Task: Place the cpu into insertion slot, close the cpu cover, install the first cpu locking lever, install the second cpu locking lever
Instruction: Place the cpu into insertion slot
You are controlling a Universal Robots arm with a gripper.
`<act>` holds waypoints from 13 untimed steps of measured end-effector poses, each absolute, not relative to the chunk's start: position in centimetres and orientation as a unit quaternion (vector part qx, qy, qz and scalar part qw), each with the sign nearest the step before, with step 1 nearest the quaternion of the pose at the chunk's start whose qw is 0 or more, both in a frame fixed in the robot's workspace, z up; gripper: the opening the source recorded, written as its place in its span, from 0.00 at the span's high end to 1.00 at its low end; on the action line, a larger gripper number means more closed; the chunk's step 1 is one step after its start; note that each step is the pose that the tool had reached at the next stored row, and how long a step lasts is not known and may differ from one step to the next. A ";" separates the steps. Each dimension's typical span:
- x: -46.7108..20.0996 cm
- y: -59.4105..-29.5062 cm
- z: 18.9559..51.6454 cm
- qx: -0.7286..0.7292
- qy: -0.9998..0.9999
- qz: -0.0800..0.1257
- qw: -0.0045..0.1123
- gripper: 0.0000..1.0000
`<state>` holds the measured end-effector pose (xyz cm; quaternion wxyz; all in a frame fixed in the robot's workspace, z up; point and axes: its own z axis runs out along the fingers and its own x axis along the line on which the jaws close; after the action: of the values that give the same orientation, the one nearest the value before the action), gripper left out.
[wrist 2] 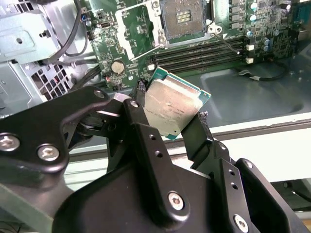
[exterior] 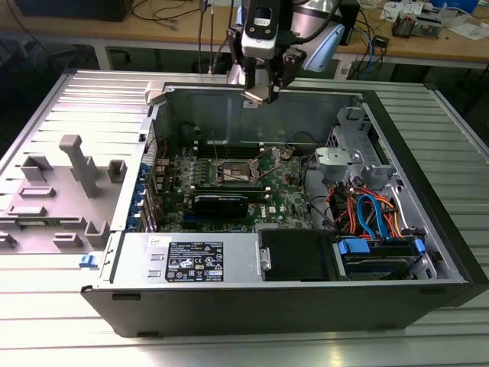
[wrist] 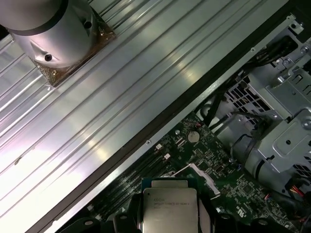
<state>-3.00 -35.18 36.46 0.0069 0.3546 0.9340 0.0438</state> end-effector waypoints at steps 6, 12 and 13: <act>-3.0 -35.3 36.1 0.370 0.928 0.043 0.008 0.45; -3.0 -35.3 35.8 0.406 0.913 0.043 0.009 0.45; -3.0 -35.3 35.8 0.408 0.912 0.043 0.010 0.45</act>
<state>-3.01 -35.32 35.80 0.0095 0.4077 0.9120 0.0429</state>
